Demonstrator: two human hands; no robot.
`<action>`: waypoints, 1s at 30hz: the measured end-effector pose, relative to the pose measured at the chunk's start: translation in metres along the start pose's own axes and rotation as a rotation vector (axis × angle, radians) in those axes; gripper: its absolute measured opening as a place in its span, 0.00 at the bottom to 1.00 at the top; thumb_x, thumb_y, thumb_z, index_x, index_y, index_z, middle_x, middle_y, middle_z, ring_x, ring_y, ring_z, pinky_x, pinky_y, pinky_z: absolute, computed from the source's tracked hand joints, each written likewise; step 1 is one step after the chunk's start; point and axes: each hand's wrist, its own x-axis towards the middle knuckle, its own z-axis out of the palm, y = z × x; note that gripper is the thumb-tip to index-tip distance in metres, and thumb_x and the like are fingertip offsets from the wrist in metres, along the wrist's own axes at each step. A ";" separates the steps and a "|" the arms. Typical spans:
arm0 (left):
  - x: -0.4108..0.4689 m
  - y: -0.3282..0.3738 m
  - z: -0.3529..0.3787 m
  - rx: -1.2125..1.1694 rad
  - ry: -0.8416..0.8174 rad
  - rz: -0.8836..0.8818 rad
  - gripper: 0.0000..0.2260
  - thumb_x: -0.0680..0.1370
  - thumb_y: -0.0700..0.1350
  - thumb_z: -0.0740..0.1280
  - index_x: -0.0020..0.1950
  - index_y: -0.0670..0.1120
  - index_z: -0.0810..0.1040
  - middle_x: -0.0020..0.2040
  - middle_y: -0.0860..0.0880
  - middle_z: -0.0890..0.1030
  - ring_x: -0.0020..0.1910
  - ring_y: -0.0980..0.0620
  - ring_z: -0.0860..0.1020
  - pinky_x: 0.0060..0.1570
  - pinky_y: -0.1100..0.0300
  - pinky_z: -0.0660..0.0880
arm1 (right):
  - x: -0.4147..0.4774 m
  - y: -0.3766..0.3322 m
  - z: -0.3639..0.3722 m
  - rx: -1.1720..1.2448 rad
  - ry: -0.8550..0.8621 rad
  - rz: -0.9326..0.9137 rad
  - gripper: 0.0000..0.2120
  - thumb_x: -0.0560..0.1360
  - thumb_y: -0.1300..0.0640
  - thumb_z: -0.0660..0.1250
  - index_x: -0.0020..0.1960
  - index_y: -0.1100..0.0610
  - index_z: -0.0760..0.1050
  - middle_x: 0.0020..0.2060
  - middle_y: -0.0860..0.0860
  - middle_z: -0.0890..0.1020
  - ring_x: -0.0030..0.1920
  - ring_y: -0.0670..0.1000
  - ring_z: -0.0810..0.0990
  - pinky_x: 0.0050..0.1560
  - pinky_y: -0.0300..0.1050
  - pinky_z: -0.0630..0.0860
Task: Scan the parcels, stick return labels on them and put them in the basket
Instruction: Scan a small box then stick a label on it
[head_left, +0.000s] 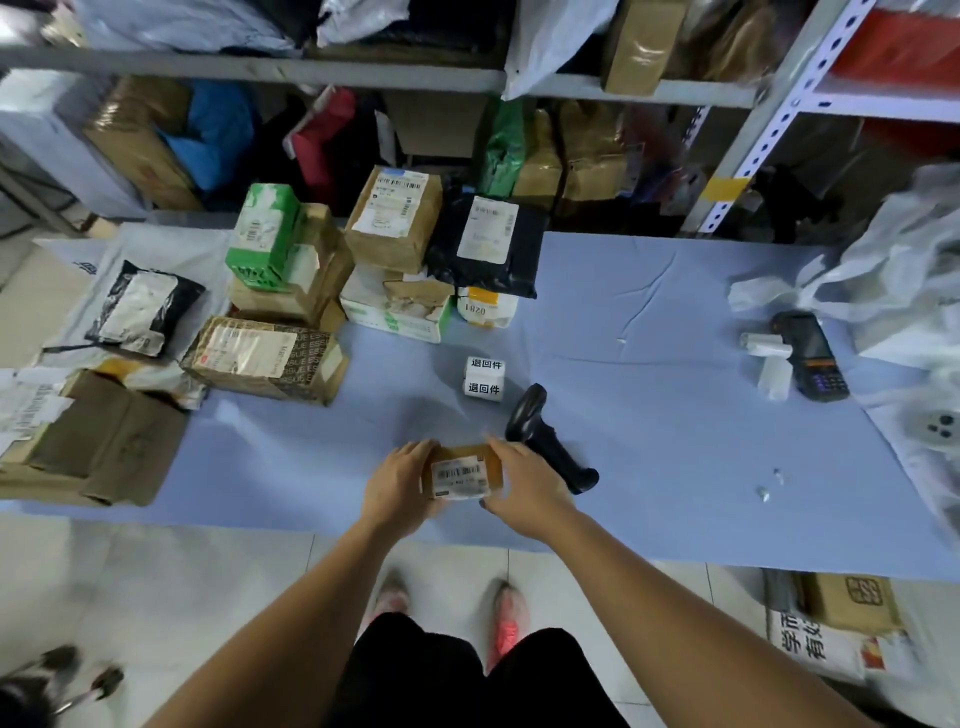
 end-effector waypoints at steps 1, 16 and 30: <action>-0.001 0.001 0.000 -0.021 0.010 -0.025 0.30 0.64 0.48 0.78 0.65 0.47 0.76 0.58 0.49 0.79 0.56 0.44 0.77 0.51 0.54 0.74 | -0.002 0.001 -0.004 0.006 0.038 -0.021 0.37 0.73 0.47 0.71 0.78 0.46 0.59 0.71 0.47 0.70 0.69 0.50 0.71 0.65 0.51 0.74; -0.015 -0.016 -0.010 -0.185 0.258 -0.336 0.23 0.63 0.50 0.78 0.53 0.47 0.74 0.48 0.49 0.73 0.47 0.44 0.77 0.39 0.56 0.71 | 0.026 0.014 -0.021 -0.373 0.130 0.405 0.22 0.76 0.56 0.68 0.68 0.55 0.64 0.60 0.55 0.76 0.60 0.57 0.76 0.52 0.50 0.76; 0.006 -0.016 -0.011 -0.524 0.374 -0.304 0.21 0.62 0.44 0.80 0.50 0.53 0.76 0.46 0.55 0.71 0.41 0.56 0.75 0.37 0.67 0.71 | 0.001 -0.047 -0.062 0.096 0.240 0.288 0.11 0.67 0.42 0.69 0.36 0.49 0.77 0.31 0.46 0.81 0.32 0.48 0.80 0.31 0.39 0.72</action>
